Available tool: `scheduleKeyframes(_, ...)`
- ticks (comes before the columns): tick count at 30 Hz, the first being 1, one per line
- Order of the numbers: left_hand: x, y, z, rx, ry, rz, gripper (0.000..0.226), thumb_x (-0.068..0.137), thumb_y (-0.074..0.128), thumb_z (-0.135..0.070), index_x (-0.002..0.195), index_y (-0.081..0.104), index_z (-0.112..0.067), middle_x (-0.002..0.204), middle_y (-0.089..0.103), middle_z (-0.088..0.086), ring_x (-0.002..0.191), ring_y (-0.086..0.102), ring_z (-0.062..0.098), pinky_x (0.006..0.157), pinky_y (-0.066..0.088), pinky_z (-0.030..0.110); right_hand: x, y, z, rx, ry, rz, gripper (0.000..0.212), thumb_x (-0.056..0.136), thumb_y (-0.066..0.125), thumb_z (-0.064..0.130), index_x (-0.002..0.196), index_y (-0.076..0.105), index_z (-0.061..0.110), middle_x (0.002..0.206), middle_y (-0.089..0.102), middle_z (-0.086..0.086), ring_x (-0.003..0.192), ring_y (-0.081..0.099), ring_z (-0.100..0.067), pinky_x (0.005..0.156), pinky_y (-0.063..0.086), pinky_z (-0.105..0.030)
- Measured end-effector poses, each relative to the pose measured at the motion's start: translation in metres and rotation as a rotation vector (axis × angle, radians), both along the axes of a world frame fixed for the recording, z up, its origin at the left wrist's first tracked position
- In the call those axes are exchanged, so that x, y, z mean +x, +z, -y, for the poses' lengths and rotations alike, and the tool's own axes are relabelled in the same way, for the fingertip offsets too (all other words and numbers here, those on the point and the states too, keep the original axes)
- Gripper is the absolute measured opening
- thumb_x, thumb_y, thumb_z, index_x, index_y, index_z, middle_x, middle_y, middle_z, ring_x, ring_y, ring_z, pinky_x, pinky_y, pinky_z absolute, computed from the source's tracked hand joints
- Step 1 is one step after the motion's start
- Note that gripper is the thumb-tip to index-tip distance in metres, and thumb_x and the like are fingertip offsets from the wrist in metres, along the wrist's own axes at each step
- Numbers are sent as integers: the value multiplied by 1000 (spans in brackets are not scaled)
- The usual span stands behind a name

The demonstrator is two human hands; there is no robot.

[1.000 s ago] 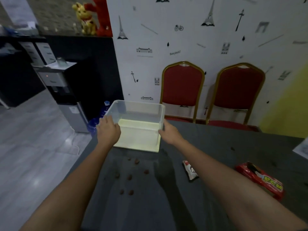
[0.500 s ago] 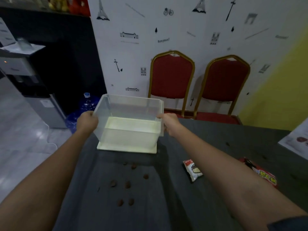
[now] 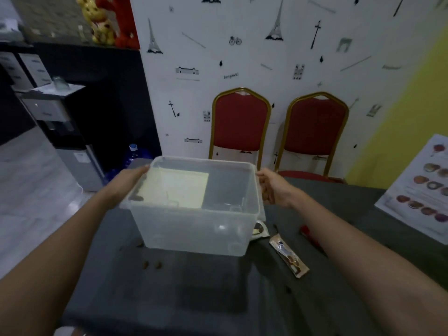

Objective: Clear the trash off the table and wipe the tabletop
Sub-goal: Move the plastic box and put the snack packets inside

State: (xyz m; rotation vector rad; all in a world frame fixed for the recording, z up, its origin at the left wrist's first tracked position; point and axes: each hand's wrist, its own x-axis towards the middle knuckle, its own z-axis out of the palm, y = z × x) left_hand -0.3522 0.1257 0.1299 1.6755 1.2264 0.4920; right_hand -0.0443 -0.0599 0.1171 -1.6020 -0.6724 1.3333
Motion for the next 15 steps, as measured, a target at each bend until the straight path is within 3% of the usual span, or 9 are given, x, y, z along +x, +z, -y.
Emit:
scheduleKeyframes(2,3,-9,40,-41,6,14,49,97,41,-40,131,50,-6,120,54,14,101,53,26,89,45,40,14,-4,42,-48,127,-22,46,97,32,35,82,65,6,65,65,-8,57,64,-21,56,54,-28)
scheduleKeyframes(3,2,-15,55,-83,28,36,51,96,42,-40,131,49,-3,117,54,13,102,52,26,90,43,41,19,-7,58,-88,199,-27,48,97,32,36,87,66,3,71,67,-12,63,66,-24,60,56,-30)
scheduleKeyframes(8,-7,-42,135,-199,82,122,43,96,45,-36,120,57,-3,104,59,13,79,58,17,66,48,33,27,-23,125,-250,427,-74,49,96,33,37,96,65,0,82,71,-15,75,67,-26,73,56,-36)
scheduleKeyframes(11,-12,-54,173,-220,104,172,29,97,44,-29,104,61,-7,92,62,13,75,58,20,66,47,34,24,-37,146,-305,446,-74,47,96,32,37,98,62,1,81,72,-14,76,68,-27,79,54,-39)
scheduleKeyframes(15,-19,-68,193,-72,92,153,30,98,42,-20,85,69,-15,90,67,14,75,60,15,70,47,30,23,-51,163,-377,477,-57,48,96,30,41,103,60,3,86,72,-14,80,70,-26,83,53,-39)
